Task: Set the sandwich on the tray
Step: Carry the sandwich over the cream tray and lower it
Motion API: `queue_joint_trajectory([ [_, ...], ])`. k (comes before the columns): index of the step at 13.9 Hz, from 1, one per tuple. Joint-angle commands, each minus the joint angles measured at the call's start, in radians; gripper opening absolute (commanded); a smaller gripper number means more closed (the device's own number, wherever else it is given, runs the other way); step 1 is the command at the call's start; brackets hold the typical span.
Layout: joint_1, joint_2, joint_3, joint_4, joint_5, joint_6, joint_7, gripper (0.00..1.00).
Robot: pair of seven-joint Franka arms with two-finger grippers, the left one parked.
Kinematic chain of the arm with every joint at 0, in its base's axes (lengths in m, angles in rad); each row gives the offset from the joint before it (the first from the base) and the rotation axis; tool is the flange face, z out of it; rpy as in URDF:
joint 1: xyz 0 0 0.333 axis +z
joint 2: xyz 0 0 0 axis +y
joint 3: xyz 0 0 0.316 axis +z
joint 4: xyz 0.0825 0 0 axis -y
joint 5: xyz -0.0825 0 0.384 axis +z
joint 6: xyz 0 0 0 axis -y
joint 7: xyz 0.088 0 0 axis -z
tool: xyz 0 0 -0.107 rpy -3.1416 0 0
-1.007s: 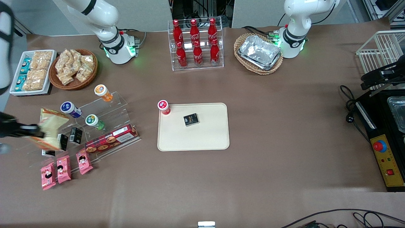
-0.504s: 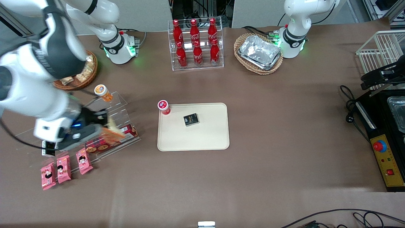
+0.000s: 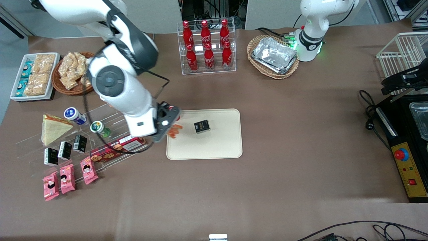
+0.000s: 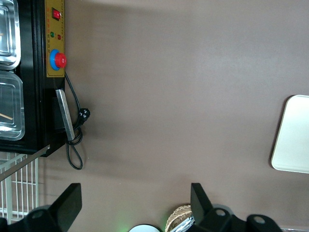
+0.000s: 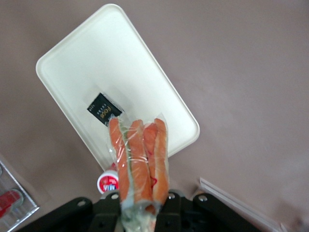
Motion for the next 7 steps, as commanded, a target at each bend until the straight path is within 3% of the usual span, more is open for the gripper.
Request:
queue_joint_trajectory([
  [1,0.072,0.078,0.001,0.014,-0.088,0.097,-0.087,0.11],
  [5,0.158,0.194,-0.001,0.009,-0.265,0.202,-0.088,0.14],
  [7,0.172,0.246,-0.001,0.007,-0.291,0.259,-0.085,0.14],
])
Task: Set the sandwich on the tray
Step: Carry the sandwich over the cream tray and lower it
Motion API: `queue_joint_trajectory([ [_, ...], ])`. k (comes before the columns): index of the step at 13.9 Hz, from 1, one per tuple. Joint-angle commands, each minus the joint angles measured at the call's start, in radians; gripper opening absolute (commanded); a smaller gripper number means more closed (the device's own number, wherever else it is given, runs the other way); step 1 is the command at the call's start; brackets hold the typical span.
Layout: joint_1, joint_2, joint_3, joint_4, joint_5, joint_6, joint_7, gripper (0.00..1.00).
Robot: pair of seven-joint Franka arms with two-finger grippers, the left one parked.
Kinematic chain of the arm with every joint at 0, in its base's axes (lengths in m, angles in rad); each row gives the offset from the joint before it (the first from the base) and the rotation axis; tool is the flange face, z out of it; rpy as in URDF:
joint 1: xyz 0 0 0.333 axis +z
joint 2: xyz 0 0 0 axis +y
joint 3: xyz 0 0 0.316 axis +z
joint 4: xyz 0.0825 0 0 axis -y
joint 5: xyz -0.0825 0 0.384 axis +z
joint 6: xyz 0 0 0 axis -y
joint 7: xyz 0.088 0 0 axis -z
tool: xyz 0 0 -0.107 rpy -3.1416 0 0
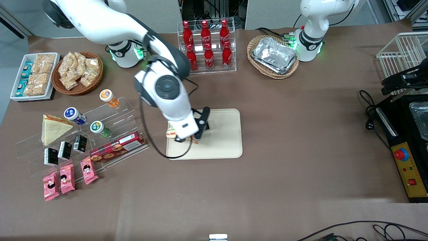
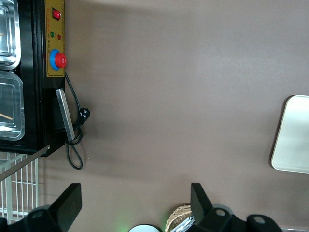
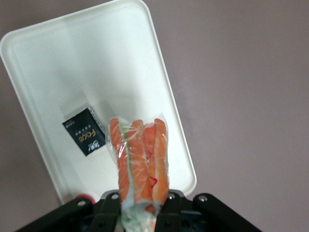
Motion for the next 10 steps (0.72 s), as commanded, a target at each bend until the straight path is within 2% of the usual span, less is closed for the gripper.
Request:
queue_joint_trajectory([
  [1,0.051,0.084,-0.004,0.016,-0.056,0.081,-0.013,0.14],
  [5,0.086,0.125,-0.018,-0.008,-0.110,0.154,-0.014,0.16],
  [7,0.087,0.156,-0.018,-0.013,-0.158,0.188,-0.016,0.16],
  [10,0.087,0.182,-0.045,-0.013,-0.164,0.242,-0.014,0.16],
])
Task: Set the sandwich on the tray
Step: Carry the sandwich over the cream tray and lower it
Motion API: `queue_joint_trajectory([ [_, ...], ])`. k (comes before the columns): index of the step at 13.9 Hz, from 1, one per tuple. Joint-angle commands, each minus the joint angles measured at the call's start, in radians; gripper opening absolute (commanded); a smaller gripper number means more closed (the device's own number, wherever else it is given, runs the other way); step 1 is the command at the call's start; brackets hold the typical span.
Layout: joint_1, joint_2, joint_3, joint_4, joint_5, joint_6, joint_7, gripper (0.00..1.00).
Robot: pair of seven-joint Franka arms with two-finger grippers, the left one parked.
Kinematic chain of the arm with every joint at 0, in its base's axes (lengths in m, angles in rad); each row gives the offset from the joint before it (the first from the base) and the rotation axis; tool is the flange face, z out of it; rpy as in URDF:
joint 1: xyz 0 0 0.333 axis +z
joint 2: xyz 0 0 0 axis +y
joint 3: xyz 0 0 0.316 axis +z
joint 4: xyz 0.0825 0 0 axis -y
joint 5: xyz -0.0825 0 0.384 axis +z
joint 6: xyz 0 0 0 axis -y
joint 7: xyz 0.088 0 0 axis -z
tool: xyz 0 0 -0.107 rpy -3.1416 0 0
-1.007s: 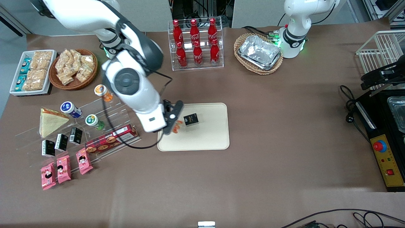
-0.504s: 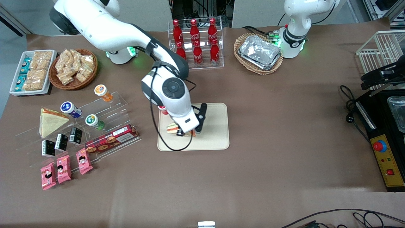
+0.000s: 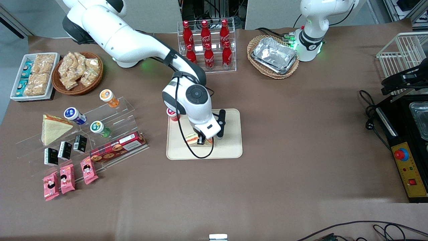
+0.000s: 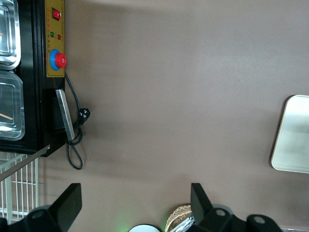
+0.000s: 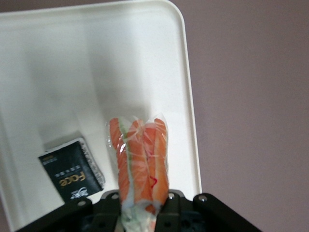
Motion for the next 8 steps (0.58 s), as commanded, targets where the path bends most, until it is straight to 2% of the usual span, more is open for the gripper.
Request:
queue_joint_trajectory([
  [1,-0.004,0.036,-0.021,0.007,-0.028,0.063,-0.007,0.20],
  [2,-0.005,0.045,-0.033,0.007,-0.028,0.078,-0.007,0.27],
  [4,-0.004,0.055,-0.046,0.007,-0.026,0.098,-0.004,0.28],
  [6,-0.005,0.065,-0.047,0.007,-0.019,0.120,-0.004,0.38],
  [7,-0.010,0.072,-0.047,0.007,-0.017,0.131,-0.002,0.38],
  [8,-0.010,0.075,-0.047,0.008,-0.017,0.134,-0.002,0.42],
])
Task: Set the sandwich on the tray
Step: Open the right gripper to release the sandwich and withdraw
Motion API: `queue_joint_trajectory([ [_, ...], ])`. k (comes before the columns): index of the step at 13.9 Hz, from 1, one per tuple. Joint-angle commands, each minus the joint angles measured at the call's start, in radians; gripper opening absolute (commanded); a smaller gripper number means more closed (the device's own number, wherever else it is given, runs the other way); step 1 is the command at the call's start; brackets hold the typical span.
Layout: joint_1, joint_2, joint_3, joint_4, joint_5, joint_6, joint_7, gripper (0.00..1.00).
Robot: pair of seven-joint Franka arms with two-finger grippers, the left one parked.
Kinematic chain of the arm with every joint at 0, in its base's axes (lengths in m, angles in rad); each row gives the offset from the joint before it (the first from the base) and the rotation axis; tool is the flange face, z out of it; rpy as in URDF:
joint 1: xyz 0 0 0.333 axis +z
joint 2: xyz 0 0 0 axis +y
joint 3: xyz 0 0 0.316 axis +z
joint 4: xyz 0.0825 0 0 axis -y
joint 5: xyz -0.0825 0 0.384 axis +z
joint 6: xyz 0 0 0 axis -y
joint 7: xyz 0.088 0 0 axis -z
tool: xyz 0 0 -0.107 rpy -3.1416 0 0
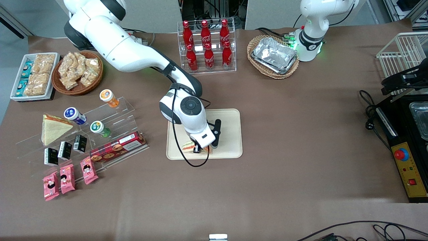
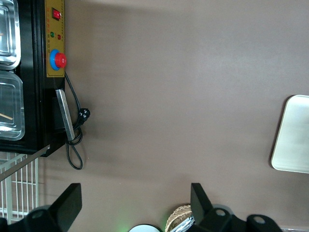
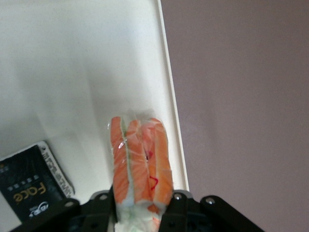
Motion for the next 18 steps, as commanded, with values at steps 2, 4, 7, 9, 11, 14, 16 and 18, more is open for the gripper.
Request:
queue_joint_trajectory([
  [2,-0.011,0.023,0.008,0.011,-0.009,0.034,0.005,0.86],
  [4,-0.018,0.015,0.010,0.013,-0.008,0.033,0.017,1.00],
  [7,-0.044,-0.020,0.013,0.017,0.050,0.019,0.028,1.00],
  [9,-0.050,-0.078,0.010,0.019,0.128,-0.009,0.029,1.00],
  [11,-0.070,-0.130,-0.011,0.020,0.161,-0.048,0.032,1.00],
  [14,-0.145,-0.230,-0.013,0.022,0.243,-0.151,0.038,1.00],
  [16,-0.208,-0.293,-0.011,0.022,0.279,-0.216,0.055,1.00],
  [18,-0.258,-0.365,-0.013,0.022,0.320,-0.292,0.093,1.00],
])
